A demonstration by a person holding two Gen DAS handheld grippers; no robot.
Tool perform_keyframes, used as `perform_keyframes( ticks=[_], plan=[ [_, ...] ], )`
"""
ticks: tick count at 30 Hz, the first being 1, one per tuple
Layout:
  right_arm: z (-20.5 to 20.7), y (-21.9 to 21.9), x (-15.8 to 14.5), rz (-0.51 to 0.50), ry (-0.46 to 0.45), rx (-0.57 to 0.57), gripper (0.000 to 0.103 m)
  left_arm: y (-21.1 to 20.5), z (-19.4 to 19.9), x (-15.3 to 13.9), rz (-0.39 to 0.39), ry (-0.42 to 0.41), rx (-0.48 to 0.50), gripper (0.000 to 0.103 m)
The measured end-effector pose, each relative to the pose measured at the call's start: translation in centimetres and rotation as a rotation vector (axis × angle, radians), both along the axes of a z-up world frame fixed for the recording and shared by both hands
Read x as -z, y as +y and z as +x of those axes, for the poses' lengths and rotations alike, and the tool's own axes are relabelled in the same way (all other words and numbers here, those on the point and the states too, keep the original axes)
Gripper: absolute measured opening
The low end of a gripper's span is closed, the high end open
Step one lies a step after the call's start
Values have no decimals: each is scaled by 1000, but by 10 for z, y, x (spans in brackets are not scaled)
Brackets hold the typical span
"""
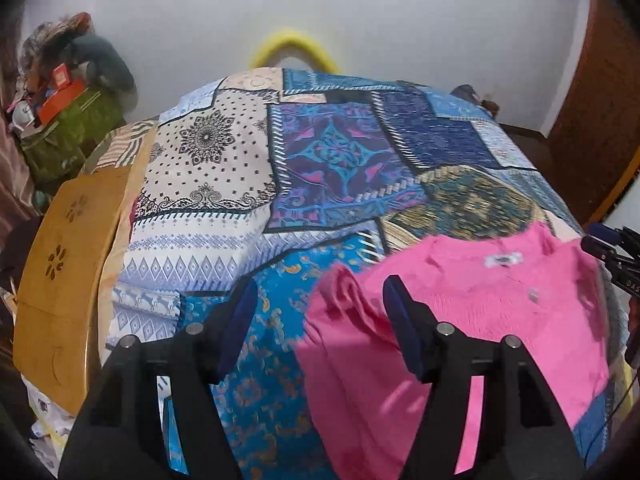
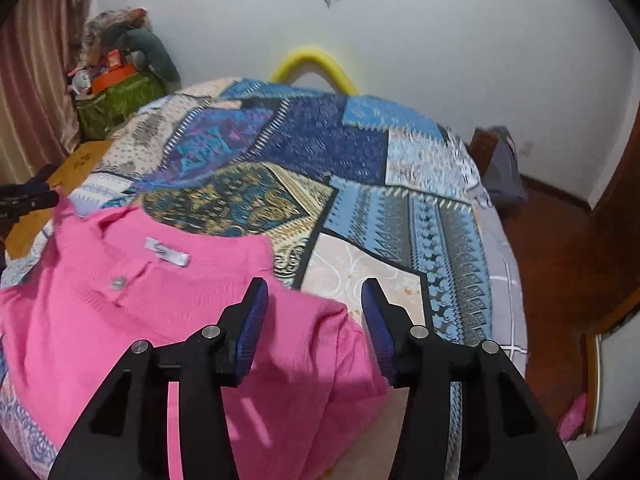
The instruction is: Fold small clothes
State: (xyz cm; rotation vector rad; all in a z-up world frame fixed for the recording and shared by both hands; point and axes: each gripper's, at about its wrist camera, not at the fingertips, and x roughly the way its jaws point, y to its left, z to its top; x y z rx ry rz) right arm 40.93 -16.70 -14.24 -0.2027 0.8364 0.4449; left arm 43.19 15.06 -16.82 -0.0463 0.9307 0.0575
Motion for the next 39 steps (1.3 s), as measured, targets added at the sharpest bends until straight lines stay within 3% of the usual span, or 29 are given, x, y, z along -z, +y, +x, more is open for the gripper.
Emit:
perform_keyframes(
  ticks=[7,12,18,22,26,30,33,39],
  plan=[
    [-36,6,-14,77,22,-102,49,-34,-26,5,-51,96,91,64],
    [-48,23,5,101,111,-177,49,-72,-30,24,-59,161,179,64],
    [-32,43,38,102,225,-201,49,-96,-8,44,-46,228,228,66],
    [-9,50,43,81,229,-189,49,-96,21,43,20,217,252,68],
    [16,51,30,51,142,-113,49,-78,57,40,111,203,148,68],
    [20,42,2,65,28,-32,49,-38,62,18,25,141,-21,68],
    [10,34,-14,86,21,-48,49,-18,44,5,-35,126,-43,68],
    [-34,13,-23,79,45,-95,49,-13,-16,4,-33,180,-1,68]
  ],
)
